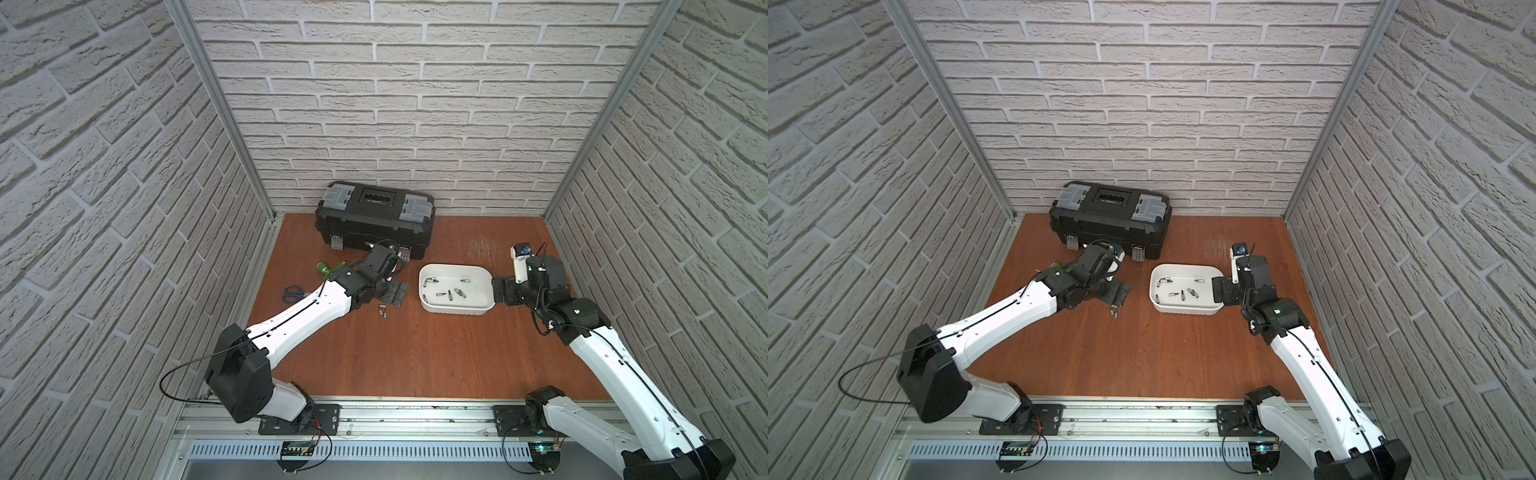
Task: Put the bit on the desktop into the storage box
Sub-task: Pick up the screwdriver bit from the center of the board.
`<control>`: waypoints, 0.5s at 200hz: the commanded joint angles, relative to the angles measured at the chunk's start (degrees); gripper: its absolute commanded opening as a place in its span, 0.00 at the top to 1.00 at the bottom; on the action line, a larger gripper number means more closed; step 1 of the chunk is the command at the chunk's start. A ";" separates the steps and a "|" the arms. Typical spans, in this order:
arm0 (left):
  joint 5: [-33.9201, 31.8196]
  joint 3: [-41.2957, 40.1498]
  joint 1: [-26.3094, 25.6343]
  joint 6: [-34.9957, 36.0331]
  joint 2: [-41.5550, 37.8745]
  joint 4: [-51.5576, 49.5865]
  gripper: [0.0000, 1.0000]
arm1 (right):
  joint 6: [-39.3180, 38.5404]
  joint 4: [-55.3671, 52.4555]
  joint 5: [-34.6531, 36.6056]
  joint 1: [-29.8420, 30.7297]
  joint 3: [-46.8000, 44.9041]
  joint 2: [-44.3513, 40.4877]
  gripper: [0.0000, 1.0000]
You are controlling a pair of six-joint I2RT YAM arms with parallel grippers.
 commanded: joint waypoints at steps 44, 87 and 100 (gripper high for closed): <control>-0.26 -5.90 4.61 -5.46 -4.71 -3.20 0.04 | -1.80 -0.53 -2.65 -0.64 2.37 2.46 0.01; 1.05 -5.27 4.76 -7.39 -3.85 -7.57 0.17 | -1.50 -0.25 -1.86 -0.62 2.07 2.98 0.01; 2.43 -4.45 4.66 -8.17 -2.45 -8.85 0.24 | -1.47 -0.07 -1.63 -0.62 1.97 2.99 0.01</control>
